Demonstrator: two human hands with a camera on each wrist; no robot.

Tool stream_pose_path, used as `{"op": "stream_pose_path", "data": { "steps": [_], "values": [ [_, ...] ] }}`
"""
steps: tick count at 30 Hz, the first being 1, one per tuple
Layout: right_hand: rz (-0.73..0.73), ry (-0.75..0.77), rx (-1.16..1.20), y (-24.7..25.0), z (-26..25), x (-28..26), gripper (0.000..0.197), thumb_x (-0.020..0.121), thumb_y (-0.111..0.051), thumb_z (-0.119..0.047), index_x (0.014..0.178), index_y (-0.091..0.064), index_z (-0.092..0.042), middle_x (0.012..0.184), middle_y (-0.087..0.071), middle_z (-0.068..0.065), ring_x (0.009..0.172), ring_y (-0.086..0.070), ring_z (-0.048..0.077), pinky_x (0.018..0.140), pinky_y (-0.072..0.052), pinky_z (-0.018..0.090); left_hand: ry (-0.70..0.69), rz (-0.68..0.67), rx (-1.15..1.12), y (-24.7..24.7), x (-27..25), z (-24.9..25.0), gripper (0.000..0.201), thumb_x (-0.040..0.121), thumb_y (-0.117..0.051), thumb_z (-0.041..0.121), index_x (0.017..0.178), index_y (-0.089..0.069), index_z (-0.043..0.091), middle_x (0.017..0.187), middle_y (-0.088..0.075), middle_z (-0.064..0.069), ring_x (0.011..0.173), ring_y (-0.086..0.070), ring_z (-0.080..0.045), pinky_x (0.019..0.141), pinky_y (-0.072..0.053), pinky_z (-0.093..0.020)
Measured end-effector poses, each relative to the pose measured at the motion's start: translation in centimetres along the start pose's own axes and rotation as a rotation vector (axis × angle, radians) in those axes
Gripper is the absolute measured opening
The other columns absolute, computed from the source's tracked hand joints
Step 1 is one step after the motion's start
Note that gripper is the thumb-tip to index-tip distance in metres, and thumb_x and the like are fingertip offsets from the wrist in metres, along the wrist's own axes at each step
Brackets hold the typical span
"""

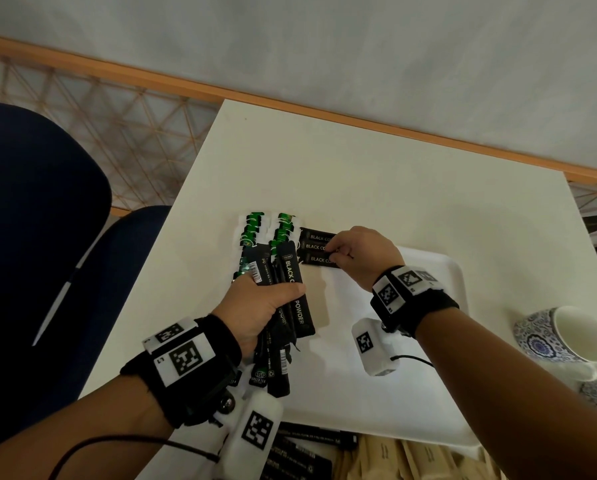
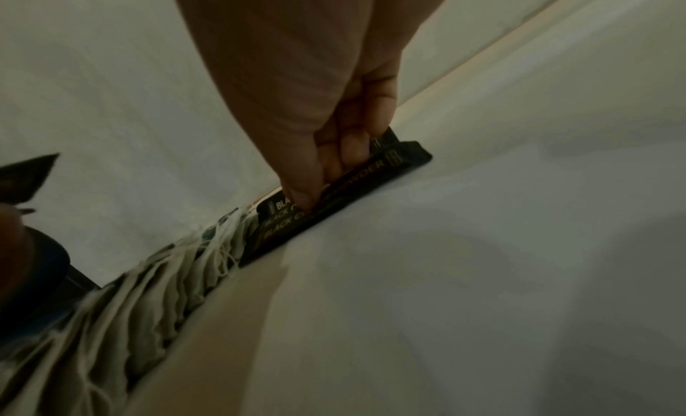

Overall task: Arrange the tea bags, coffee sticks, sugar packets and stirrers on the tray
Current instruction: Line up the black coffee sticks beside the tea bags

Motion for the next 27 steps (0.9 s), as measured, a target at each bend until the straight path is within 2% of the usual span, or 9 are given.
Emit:
{"op": "stream_pose_path", "data": {
  "steps": [3, 8, 12, 15, 17, 20, 22, 24, 27],
  "values": [
    [0.016, -0.002, 0.031, 0.1, 0.1, -0.1, 0.015, 0.087, -0.059, -0.025, 0.099, -0.068, -0.030, 0.088, -0.053, -0.008, 0.092, -0.054, 0.015, 0.078, -0.044, 0.029, -0.011, 0.003, 0.007, -0.1, -0.1, 0.1, 0.029, 0.079, -0.071, 0.000, 0.107, -0.066, 0.001, 0.101, -0.069, -0.024, 0.089, -0.068, -0.040, 0.077, -0.056, -0.053],
    [0.050, -0.052, 0.363, 1.4, -0.4, -2.1, 0.011, 0.089, -0.062, -0.031, 0.093, -0.071, -0.027, 0.085, -0.068, -0.011, 0.083, -0.062, 0.006, 0.075, -0.048, 0.019, -0.023, -0.015, 0.007, -0.1, 0.0, -0.1, 0.022, 0.081, -0.069, 0.000, 0.102, -0.067, 0.002, 0.086, -0.073, -0.014, 0.072, -0.070, -0.025, 0.069, -0.057, -0.039],
    [-0.203, -0.072, 0.645, 1.2, -2.2, -5.0, 0.018, 0.082, -0.069, -0.040, 0.089, -0.072, -0.024, 0.079, -0.072, -0.007, 0.071, -0.063, 0.004, 0.067, -0.047, 0.016, -0.048, -0.017, 0.017, -0.5, -0.1, 0.0, 0.015, 0.083, -0.068, 0.001, 0.097, -0.068, 0.006, 0.082, -0.074, -0.009, 0.067, -0.070, -0.021, 0.069, -0.056, -0.038],
    [-0.289, -0.054, 0.760, 0.6, -2.8, -6.1, 0.014, 0.079, -0.076, -0.025, 0.092, -0.072, -0.022, 0.082, -0.074, 0.000, 0.079, -0.068, 0.015, 0.079, -0.053, 0.025, -0.059, -0.031, 0.030, -1.0, -0.3, 0.2, 0.015, 0.083, -0.068, 0.003, 0.098, -0.070, 0.007, 0.088, -0.073, -0.011, 0.071, -0.071, -0.023, 0.067, -0.056, -0.038],
    [-0.249, -0.067, 0.755, 0.7, -2.5, -6.1, 0.009, 0.081, -0.074, -0.018, 0.089, -0.072, -0.023, 0.079, -0.073, 0.000, 0.072, -0.065, 0.010, 0.075, -0.051, 0.022, -0.054, -0.033, 0.009, -1.2, -0.4, 0.3, 0.017, 0.082, -0.069, 0.002, 0.097, -0.068, 0.009, 0.089, -0.073, -0.012, 0.071, -0.070, -0.024, 0.068, -0.055, -0.039],
    [-0.084, -0.109, 0.597, 1.5, -0.7, -5.3, 0.015, 0.086, -0.066, -0.016, 0.087, -0.071, -0.030, 0.073, -0.067, -0.010, 0.063, -0.057, 0.001, 0.069, -0.043, 0.016, -0.036, -0.027, -0.031, -1.0, -0.5, 0.4, 0.023, 0.079, -0.072, 0.002, 0.097, -0.064, 0.013, 0.091, -0.070, -0.014, 0.070, -0.069, -0.024, 0.065, -0.055, -0.035],
    [-0.042, -0.126, 0.360, 1.8, 0.8, -4.8, 0.017, 0.090, -0.061, -0.018, 0.097, -0.072, -0.029, 0.078, -0.061, -0.011, 0.070, -0.055, 0.004, 0.070, -0.040, 0.019, -0.030, -0.026, -0.052, -0.7, -0.6, 0.6, 0.025, 0.079, -0.072, 0.002, 0.099, -0.063, 0.013, 0.093, -0.069, -0.015, 0.069, -0.068, -0.022, 0.064, -0.056, -0.034],
    [-0.080, -0.116, 0.188, 1.5, 1.7, -4.3, 0.022, 0.092, -0.057, -0.022, 0.108, -0.071, -0.027, 0.090, -0.058, -0.009, 0.087, -0.057, 0.011, 0.077, -0.038, 0.022, -0.026, -0.025, -0.064, -0.4, -0.6, 0.7, 0.024, 0.080, -0.071, 0.001, 0.099, -0.062, 0.013, 0.094, -0.069, -0.015, 0.068, -0.068, -0.022, 0.065, -0.057, -0.035],
    [-0.106, -0.098, 0.134, 0.9, 1.9, -3.9, 0.023, 0.092, -0.056, -0.023, 0.109, -0.070, -0.028, 0.093, -0.055, -0.010, 0.091, -0.054, 0.012, 0.079, -0.037, 0.022, -0.021, -0.028, -0.071, -0.2, -0.7, 0.6, 0.024, 0.081, -0.070, 0.001, 0.100, -0.062, 0.012, 0.092, -0.068, -0.014, 0.069, -0.067, -0.023, 0.069, -0.056, -0.038]
  ]
}}
Point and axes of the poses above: each hand's wrist, its own x-axis towards the middle knuckle, its own y-axis out of the back of the hand, z = x × y, the point moved 4 cm from there along x, towards the middle knuckle
